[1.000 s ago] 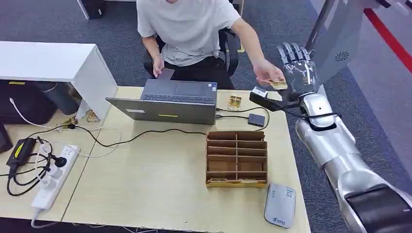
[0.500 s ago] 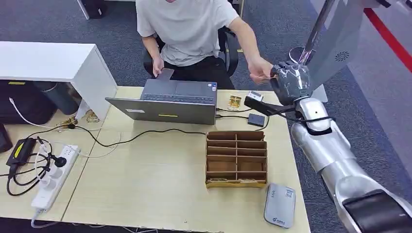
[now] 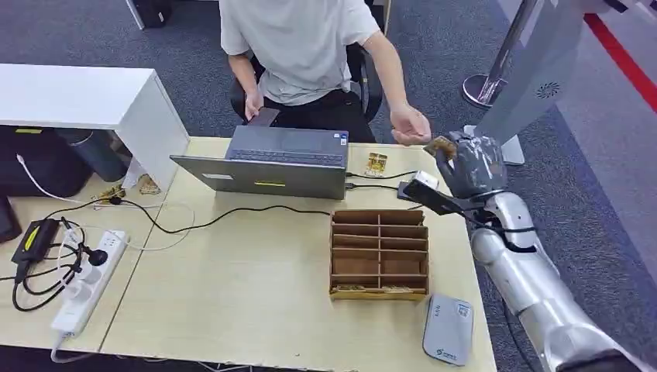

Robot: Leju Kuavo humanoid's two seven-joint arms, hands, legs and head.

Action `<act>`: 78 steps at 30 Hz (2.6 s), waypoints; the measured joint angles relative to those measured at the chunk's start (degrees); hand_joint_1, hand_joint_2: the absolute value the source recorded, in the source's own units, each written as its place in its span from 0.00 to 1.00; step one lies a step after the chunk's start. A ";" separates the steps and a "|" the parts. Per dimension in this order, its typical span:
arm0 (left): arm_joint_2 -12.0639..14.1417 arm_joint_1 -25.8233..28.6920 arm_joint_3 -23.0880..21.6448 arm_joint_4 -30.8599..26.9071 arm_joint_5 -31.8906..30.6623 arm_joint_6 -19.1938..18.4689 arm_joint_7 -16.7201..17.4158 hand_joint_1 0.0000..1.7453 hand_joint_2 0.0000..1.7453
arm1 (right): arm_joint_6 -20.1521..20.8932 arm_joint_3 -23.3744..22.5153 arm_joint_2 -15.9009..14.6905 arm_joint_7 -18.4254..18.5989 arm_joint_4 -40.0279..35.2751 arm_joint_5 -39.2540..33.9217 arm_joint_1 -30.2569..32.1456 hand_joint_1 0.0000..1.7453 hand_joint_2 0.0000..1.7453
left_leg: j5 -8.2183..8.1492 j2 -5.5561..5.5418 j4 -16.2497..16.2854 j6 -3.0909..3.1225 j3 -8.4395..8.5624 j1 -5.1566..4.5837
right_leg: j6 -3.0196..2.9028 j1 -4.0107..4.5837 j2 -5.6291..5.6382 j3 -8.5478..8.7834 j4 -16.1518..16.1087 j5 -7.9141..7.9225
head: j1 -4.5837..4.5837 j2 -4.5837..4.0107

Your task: Pass the card to the sensor for recognition and then transmit it.

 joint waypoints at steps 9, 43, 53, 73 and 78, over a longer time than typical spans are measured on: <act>-1.99 1.80 0.02 0.00 4.85 0.72 -1.09 0.00 1.00 | 8.26 -14.97 -4.76 -15.12 -25.46 -17.13 32.77 1.00 1.00 | -0.16 -0.19 -0.03 0.11 -0.15 -0.01 | 0.11 -0.01 -0.25 -0.02 -0.13 -0.18 | -0.02 0.00; -3.21 1.63 -2.03 0.00 8.76 0.39 -1.29 0.00 1.00 | -9.97 -10.59 5.07 -16.40 -15.90 7.08 48.54 1.00 1.00 | -0.14 0.20 -0.07 0.09 0.11 0.06 | 0.03 0.03 0.07 0.09 -0.10 -0.16 | -0.02 0.00; -2.45 1.61 -3.30 0.00 8.59 0.11 -1.03 0.00 1.00 | -9.94 -16.98 6.69 -17.08 -21.09 9.45 48.31 1.00 1.00 | -0.11 0.20 -0.06 0.09 0.11 0.01 | 0.05 -0.01 0.08 0.14 -0.10 -0.10 | -0.04 0.00; -0.22 -0.83 -7.69 0.00 6.10 -1.11 0.04 0.00 1.00 | -5.73 -5.06 -10.38 8.17 -25.00 37.02 13.03 1.00 1.00 | 0.29 0.63 -0.06 0.02 -0.01 -0.01 | -0.02 -0.03 0.55 -0.07 0.01 0.42 | -0.04 0.00; 0.61 -1.91 -9.27 0.00 4.24 -1.07 0.90 0.00 1.00 | -5.07 4.95 -7.60 14.97 -7.13 43.24 -4.45 1.00 1.00 | 0.54 0.45 -0.06 -0.02 -0.08 0.07 | -0.01 0.03 0.43 -0.09 0.03 0.55 | -0.04 0.00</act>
